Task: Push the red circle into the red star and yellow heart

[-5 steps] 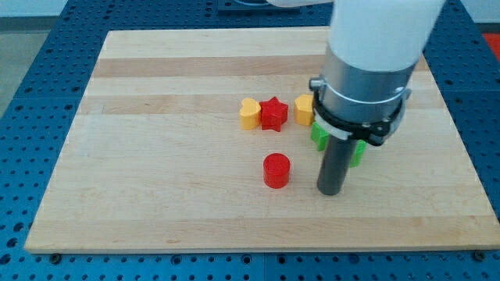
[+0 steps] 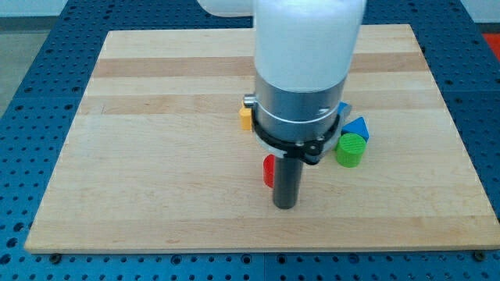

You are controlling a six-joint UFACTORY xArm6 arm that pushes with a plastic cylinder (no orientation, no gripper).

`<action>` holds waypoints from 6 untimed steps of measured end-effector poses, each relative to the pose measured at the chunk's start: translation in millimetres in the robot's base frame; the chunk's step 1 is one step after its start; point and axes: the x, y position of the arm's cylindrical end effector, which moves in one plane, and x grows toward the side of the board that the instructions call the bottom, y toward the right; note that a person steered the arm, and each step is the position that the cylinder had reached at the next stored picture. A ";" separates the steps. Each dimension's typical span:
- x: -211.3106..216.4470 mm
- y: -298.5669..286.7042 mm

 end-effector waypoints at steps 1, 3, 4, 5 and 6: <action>-7.9 -13.2; -33.8 -13.0; -34.2 -7.7; -34.2 -0.1; -34.2 9.3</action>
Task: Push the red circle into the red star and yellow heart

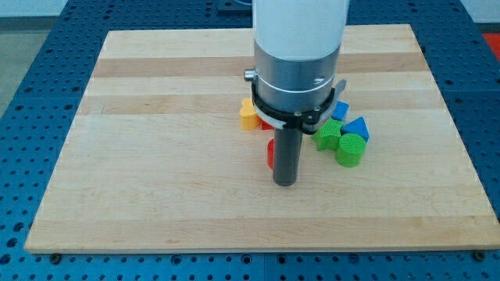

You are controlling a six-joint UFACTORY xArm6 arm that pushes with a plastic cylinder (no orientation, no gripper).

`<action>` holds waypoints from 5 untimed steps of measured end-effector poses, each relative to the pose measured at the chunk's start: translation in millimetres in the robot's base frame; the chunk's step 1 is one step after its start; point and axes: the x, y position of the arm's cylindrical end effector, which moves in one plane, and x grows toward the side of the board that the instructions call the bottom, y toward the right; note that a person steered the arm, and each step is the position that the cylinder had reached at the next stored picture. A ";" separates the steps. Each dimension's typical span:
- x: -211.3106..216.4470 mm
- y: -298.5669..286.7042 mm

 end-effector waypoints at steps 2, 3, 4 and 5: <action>-34.6 0.1; -57.8 -1.6; -78.9 -1.6; -93.7 -1.6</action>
